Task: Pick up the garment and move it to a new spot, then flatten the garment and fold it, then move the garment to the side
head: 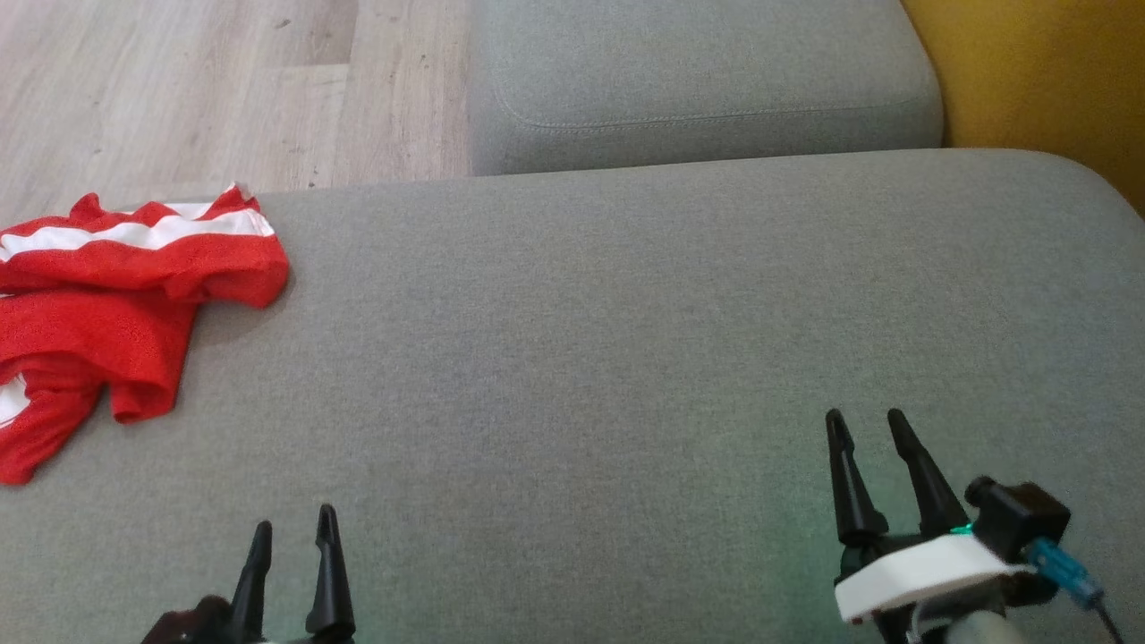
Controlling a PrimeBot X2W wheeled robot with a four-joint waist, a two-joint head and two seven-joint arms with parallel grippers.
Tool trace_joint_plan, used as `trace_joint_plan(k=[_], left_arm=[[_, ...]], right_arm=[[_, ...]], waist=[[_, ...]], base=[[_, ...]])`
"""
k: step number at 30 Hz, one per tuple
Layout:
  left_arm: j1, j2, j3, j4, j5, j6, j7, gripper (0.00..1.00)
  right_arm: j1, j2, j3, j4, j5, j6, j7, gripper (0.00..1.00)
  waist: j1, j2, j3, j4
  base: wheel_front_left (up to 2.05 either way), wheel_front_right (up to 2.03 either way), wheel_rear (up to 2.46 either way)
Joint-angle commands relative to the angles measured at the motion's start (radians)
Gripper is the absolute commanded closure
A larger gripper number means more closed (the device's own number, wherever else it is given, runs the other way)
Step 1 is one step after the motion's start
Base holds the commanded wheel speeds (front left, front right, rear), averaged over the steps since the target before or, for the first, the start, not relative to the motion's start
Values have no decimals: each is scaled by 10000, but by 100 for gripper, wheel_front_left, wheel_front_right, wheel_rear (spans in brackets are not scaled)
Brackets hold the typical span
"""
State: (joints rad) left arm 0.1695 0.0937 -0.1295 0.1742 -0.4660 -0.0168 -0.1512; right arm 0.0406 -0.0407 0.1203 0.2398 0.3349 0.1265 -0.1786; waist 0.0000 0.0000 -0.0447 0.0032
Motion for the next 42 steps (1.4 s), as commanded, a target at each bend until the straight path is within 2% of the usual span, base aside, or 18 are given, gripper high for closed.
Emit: trace_joint_plan(k=[1, 23, 42], left_arm=[[-212, 169, 189, -382, 271, 73, -154, 0], [254, 331, 59, -513, 2090, 400, -519, 0], [278, 431, 119, -521, 1823, 556, -450, 0]], right_arm=[[-131, -79, 244, -318, -272, 36, -156, 0], [-12, -95, 659, -332, -2934, 42, -832, 0], [-84, -95, 568, -125, -2866, 42, -832, 0]], waist=[[0, 0, -3, 0], [0, 0, -121, 19], [0, 0, -47, 53]], base=[[0, 0, 0], [0, 0, 0], [0, 0, 0]])
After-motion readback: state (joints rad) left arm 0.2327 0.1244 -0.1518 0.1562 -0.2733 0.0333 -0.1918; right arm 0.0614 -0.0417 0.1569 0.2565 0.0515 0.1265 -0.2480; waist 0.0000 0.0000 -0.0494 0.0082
